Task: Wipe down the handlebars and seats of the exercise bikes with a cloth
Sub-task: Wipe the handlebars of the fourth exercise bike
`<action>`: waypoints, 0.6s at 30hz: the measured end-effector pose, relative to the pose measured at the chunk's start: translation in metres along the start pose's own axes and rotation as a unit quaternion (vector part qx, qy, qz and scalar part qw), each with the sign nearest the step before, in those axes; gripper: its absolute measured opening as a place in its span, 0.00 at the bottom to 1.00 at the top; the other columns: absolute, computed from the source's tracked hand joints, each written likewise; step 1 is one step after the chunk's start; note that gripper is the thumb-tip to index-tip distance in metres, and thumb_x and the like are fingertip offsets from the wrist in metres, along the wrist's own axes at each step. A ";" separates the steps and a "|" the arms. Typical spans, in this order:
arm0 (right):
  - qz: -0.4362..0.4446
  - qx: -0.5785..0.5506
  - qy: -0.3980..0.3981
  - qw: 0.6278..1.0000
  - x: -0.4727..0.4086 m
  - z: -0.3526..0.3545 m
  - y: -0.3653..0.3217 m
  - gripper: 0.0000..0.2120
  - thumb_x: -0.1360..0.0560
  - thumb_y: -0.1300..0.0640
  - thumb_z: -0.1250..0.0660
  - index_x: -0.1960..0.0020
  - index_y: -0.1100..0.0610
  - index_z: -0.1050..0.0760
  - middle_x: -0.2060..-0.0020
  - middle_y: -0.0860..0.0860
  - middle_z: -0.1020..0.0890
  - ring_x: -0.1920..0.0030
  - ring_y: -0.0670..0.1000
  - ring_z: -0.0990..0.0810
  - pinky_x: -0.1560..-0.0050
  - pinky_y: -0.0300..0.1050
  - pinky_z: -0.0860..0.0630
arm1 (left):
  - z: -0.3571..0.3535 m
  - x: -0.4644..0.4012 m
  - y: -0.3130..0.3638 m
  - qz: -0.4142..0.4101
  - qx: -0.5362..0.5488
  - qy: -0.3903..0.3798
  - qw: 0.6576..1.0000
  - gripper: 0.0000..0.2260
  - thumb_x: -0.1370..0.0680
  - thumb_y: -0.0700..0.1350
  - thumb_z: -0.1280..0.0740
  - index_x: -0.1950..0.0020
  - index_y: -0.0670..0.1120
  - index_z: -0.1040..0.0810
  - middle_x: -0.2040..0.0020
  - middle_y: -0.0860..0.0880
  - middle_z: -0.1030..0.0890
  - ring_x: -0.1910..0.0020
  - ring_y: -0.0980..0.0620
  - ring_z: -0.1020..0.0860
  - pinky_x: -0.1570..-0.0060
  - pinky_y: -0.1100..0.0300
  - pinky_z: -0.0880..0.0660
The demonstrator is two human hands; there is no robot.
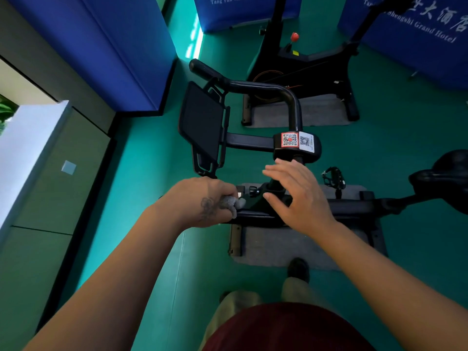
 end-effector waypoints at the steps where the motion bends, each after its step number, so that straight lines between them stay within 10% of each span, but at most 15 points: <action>1: -0.002 -0.006 0.000 1.000 0.001 -0.002 -0.003 0.23 0.20 0.50 0.29 0.28 0.56 0.24 0.30 0.49 0.21 0.24 0.51 0.28 0.20 0.59 0.37 | 0.001 0.003 -0.001 -0.003 -0.008 0.006 1.000 0.13 0.24 0.60 0.31 0.41 0.60 0.21 0.52 0.55 0.18 0.51 0.48 0.20 0.51 0.53 0.21; 18: -0.040 -0.018 0.002 0.999 -0.003 -0.014 -0.020 0.22 0.20 0.46 0.31 0.28 0.52 0.23 0.34 0.50 0.19 0.28 0.50 0.24 0.20 0.57 0.36 | -0.001 0.013 -0.011 0.000 -0.050 0.069 0.996 0.11 0.22 0.61 0.33 0.43 0.61 0.21 0.53 0.55 0.17 0.51 0.46 0.19 0.56 0.55 0.25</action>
Point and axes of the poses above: each hand's wrist, its own x-axis away from the middle knuckle, its own z-axis out of the back of the hand, y = z × x, the point moved 1 cm from there along -x, towards the middle knuckle
